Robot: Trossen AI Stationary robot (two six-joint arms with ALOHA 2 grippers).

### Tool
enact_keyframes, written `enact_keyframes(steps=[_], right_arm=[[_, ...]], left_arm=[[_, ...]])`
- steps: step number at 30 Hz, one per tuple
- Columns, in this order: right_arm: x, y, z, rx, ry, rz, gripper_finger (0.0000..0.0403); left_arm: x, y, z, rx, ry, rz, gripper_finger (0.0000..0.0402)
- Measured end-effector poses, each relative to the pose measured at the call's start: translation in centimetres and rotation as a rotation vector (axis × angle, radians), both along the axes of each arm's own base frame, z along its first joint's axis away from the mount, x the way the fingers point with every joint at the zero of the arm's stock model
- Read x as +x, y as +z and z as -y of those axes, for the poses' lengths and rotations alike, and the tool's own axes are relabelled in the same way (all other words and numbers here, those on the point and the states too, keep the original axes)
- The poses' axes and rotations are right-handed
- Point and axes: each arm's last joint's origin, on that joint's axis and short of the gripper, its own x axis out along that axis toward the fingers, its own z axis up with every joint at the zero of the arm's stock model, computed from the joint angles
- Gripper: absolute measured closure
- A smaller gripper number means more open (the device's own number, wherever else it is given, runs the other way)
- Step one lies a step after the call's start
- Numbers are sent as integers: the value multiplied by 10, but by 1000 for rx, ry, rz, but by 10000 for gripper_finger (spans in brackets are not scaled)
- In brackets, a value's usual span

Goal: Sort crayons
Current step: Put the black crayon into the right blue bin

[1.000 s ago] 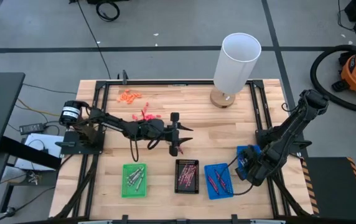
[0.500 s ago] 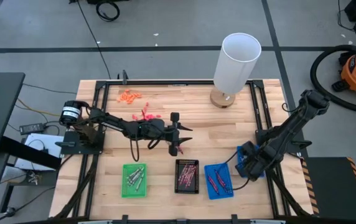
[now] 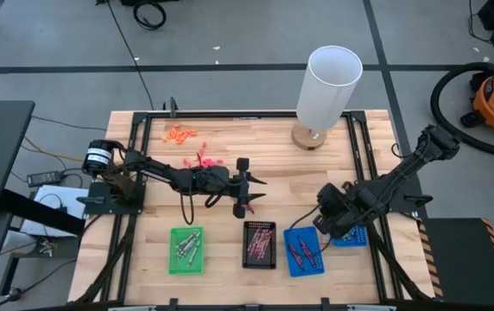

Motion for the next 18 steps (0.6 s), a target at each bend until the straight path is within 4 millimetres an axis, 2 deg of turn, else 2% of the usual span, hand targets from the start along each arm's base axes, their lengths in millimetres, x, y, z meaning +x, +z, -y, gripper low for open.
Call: enact_keyframes(steps=[9,18], right_arm=[[30,3,16,-149,187,118,312],[51,-12,31,-300,383,219,312]], left_arm=[[-2,-7,-1,-15,65,-76,230],[-7,-18,10,-54,52,-188,230]])
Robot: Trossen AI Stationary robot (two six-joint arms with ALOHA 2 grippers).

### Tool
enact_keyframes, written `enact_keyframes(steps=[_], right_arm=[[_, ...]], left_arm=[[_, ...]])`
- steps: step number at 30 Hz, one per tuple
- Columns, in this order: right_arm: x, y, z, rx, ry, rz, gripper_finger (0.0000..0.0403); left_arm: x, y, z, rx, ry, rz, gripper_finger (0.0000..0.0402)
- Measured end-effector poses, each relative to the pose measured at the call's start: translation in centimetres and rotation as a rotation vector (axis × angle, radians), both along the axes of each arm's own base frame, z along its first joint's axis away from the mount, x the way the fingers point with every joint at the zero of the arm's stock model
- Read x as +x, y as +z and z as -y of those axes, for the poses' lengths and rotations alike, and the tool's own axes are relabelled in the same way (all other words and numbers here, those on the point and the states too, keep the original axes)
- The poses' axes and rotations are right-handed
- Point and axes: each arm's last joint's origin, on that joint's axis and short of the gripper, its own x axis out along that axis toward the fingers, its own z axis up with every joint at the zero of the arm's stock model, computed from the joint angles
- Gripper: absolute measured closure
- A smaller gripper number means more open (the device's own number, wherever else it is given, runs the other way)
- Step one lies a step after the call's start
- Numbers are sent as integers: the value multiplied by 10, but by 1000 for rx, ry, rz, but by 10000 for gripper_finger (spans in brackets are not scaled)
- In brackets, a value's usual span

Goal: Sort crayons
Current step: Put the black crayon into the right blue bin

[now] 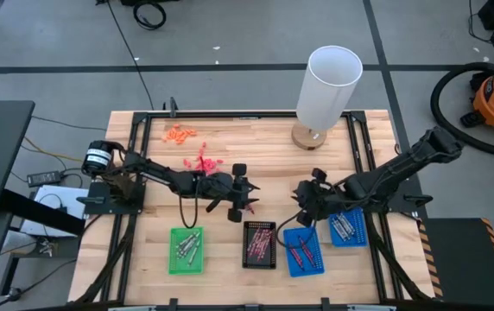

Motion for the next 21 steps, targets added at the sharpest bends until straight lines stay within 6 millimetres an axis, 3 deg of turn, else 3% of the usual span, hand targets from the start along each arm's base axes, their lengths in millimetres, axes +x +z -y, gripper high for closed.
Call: enact_keyframes(steps=[10,15,21], right_arm=[[16,-19,25,-85,147,141,312],[23,-23,43,-34,211,253,312],[26,-23,51,8,273,320,312]], left_arm=[[-5,-9,0,-64,84,-93,230],[-8,-13,-1,-73,125,-136,230],[-10,-16,5,-80,133,-165,230]])
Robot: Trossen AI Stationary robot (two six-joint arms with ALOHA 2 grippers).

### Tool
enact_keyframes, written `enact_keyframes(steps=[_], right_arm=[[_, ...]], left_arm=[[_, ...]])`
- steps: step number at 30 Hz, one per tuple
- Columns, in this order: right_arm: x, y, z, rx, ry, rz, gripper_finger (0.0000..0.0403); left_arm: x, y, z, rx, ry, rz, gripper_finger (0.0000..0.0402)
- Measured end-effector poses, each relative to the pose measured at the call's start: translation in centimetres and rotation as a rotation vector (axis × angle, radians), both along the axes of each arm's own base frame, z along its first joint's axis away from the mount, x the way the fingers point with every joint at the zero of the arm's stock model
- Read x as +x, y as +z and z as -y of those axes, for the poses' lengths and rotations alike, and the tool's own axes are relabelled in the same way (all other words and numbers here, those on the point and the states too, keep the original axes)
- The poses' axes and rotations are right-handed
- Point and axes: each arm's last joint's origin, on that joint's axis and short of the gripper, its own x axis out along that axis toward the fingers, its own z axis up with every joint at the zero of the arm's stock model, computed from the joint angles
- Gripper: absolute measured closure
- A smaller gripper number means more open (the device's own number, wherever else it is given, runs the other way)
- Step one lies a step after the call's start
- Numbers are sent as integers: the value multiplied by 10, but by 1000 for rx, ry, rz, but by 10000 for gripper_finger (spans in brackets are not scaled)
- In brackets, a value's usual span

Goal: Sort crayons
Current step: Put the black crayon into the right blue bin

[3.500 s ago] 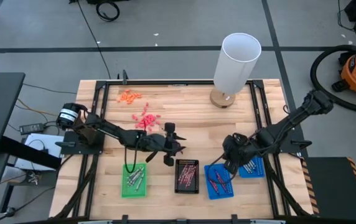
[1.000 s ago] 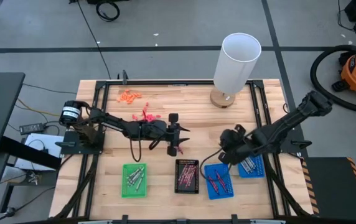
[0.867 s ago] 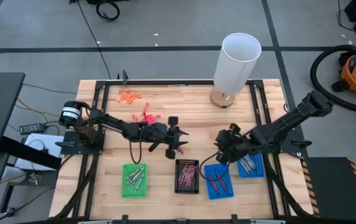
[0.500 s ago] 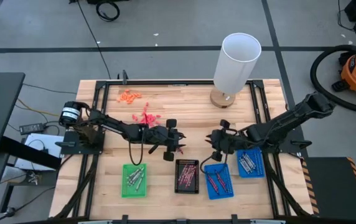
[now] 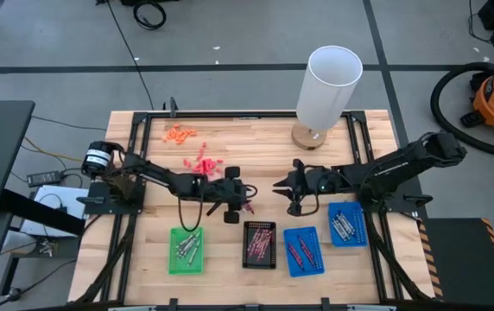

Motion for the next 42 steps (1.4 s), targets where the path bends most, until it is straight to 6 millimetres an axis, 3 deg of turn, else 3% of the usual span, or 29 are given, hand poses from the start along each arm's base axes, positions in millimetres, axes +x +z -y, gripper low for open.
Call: enact_keyframes(steps=[6,14,23,29,35,42], right_arm=[[4,-3,-1,9,27,-4,312],[14,-26,-1,-17,-19,-67,312],[19,-30,-1,-40,-10,-50,312],[21,-38,-2,-22,-26,-77,312],[31,-50,0,-12,-54,-119,312],[45,-45,2,-60,-48,-165,312]], left_arm=[[-4,-2,8,22,-7,-35,230],[-7,-4,7,57,34,-75,230],[-25,-26,6,13,63,-9,230],[-34,-31,5,0,73,-9,230],[-45,-19,5,-8,74,-33,230],[-51,-15,5,-5,69,-92,230]])
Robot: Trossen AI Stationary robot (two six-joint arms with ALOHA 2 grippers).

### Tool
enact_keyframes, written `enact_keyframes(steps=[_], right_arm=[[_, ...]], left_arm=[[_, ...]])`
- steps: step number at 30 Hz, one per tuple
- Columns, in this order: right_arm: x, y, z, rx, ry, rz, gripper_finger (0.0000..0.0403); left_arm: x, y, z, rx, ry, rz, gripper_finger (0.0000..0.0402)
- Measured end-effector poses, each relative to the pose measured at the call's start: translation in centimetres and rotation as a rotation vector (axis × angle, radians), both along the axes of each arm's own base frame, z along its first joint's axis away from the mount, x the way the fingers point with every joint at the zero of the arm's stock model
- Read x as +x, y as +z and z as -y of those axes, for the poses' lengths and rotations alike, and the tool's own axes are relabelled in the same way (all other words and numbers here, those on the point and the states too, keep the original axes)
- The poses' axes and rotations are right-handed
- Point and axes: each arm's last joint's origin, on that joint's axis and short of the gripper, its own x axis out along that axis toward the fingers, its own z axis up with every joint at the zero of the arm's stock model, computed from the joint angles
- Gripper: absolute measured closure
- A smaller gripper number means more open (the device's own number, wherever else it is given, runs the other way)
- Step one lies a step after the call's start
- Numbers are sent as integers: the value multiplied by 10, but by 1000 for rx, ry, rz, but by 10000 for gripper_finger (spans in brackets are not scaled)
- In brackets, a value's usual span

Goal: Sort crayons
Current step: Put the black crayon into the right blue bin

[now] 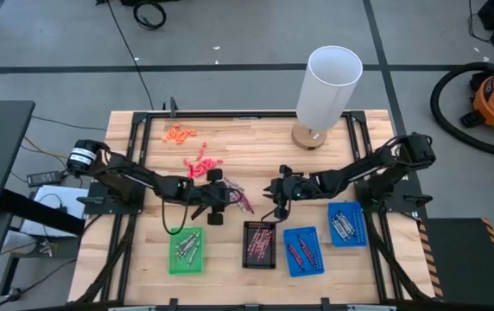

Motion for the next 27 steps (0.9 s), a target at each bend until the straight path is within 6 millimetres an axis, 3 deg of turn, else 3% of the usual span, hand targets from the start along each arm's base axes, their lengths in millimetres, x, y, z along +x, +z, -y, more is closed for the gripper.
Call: enact_keyframes(steps=[18,27], right_arm=[[-1,3,8,-1,16,-6,305],[-1,2,7,-17,38,-16,305]], left_arm=[[-4,-8,-2,-14,-32,-91,230],[-2,-9,-26,-54,-24,-108,230]])
